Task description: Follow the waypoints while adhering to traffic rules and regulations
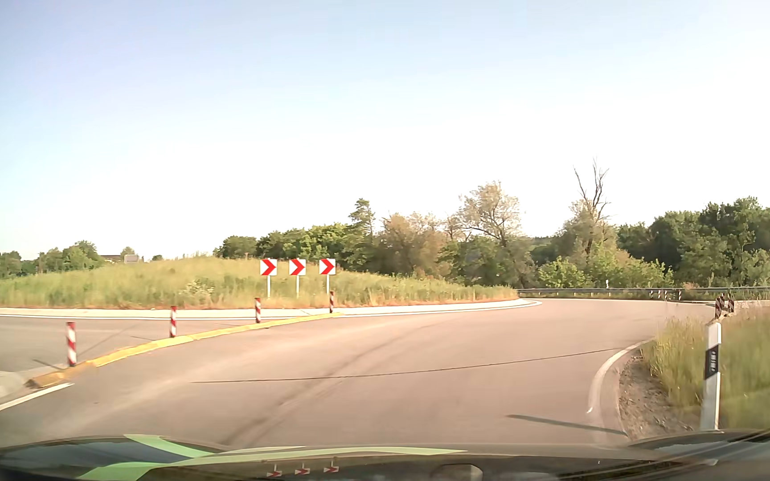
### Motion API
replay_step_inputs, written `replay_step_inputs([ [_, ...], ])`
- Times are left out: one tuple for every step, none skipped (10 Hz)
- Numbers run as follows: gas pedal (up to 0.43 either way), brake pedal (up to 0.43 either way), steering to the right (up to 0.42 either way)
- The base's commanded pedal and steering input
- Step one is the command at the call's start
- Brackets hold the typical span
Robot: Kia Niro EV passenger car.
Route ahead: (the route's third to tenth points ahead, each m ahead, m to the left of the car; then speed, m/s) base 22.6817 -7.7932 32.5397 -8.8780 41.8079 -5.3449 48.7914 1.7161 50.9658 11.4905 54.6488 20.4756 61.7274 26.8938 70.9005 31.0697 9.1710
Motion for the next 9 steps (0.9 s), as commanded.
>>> replay_step_inputs([
  [0.0, 0.134, 0.155],
  [0.0, 0.104, 0.155],
  [0.0, 0.049, 0.155],
  [0.0, 0.012, 0.155],
  [0.0, 0.006, 0.154],
  [0.0, 0.0, 0.153],
  [0.0, 0.0, 0.151],
  [0.0, 0.0, 0.146],
  [0.0, 0.0, 0.142],
])
